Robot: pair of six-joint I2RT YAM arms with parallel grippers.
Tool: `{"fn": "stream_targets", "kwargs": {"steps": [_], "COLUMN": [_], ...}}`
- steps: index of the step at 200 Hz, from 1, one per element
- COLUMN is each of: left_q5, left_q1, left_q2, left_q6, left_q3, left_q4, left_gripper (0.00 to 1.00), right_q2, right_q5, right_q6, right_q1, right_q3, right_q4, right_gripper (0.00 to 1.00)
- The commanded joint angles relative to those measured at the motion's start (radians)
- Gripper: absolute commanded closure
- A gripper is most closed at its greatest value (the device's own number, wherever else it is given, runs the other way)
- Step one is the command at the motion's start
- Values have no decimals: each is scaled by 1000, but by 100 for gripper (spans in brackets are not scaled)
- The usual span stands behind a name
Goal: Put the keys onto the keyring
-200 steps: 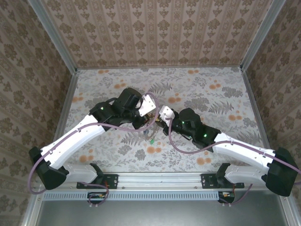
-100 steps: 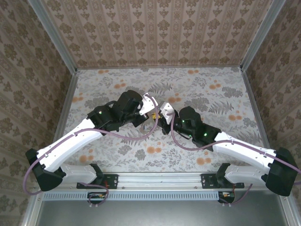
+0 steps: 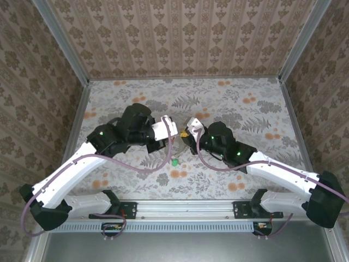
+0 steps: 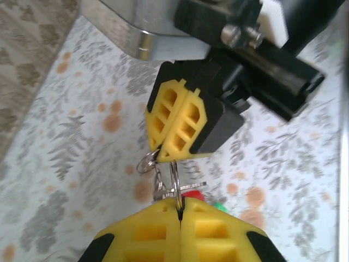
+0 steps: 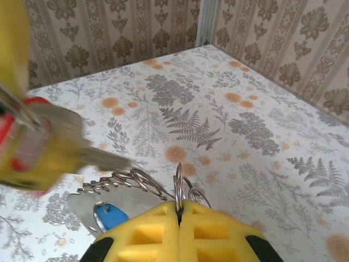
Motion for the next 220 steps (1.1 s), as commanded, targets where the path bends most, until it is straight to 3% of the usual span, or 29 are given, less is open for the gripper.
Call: {"fn": "stream_targets", "kwargs": {"steps": [1, 29, 85, 161, 220], "left_q5": [395, 430, 485, 384, 410], "left_q1": [44, 46, 102, 138, 198], "left_q2": [39, 69, 59, 55, 73], "left_q6": [-158, -396, -661, -719, -714], "left_q3": [38, 18, -29, -74, -41], "left_q4": [-41, -29, 51, 44, 26], "left_gripper": [100, 100, 100, 100, 100], "right_q2": [-21, -15, -46, -72, -69], "right_q5": [4, 31, 19, 3, -2], "right_q6": [-163, -305, -362, -319, -361], "right_q1": [-4, -7, -15, -19, 1], "right_q3": [1, 34, -5, -33, -19], "right_q4": [51, 5, 113, 183, 143], "right_gripper": [100, 100, 100, 100, 100]}}
